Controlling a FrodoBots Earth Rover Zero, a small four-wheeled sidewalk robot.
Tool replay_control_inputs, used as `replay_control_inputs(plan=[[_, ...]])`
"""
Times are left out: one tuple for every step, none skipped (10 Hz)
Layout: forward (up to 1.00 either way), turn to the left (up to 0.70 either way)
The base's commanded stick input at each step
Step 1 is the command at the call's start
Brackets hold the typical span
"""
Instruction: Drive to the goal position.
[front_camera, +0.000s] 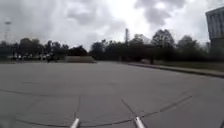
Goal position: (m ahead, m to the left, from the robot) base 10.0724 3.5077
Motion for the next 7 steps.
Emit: replay_control_inputs(plan=[[1.0,0.0],[1.0,0.0],[1.0,0.01],[1.0,0.16],[1.0,0.3],[1.0,0.37],[1.0,0.12]])
